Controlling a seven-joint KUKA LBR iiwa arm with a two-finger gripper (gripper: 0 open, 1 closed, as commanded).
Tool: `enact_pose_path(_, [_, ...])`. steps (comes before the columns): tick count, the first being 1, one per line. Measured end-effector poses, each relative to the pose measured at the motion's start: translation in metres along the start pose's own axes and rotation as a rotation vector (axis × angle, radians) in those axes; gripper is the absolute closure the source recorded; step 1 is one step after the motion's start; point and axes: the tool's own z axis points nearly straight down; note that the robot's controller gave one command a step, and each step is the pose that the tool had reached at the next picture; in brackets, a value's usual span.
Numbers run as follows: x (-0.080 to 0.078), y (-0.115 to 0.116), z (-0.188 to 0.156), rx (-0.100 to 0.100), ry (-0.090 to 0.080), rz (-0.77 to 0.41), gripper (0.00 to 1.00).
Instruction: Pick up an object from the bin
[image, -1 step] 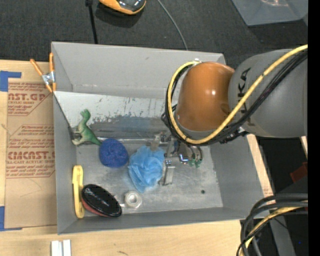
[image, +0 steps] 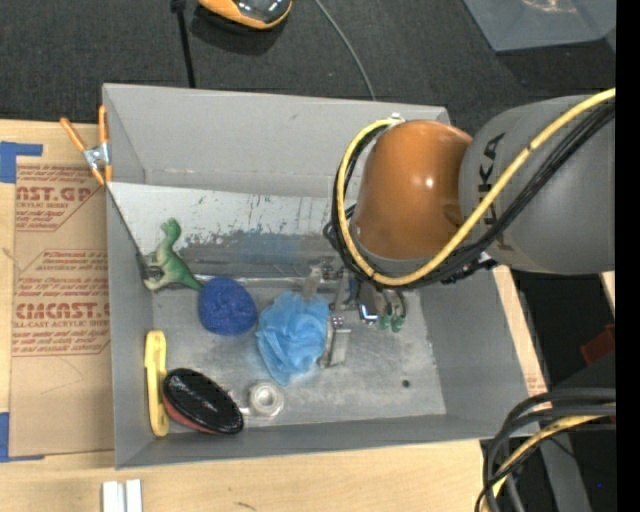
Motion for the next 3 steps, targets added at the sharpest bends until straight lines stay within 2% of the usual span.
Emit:
enact_pose_path(1, [-0.011, 0.002, 0.042, 0.001, -0.001, -0.137, 0.00])
enact_pose_path(2, [-0.031, 0.014, 0.053, 0.000, 0.000, -0.486, 0.00])
enact_pose_path(3, [-0.029, 0.023, 0.059, -0.001, -0.003, -0.477, 0.00])
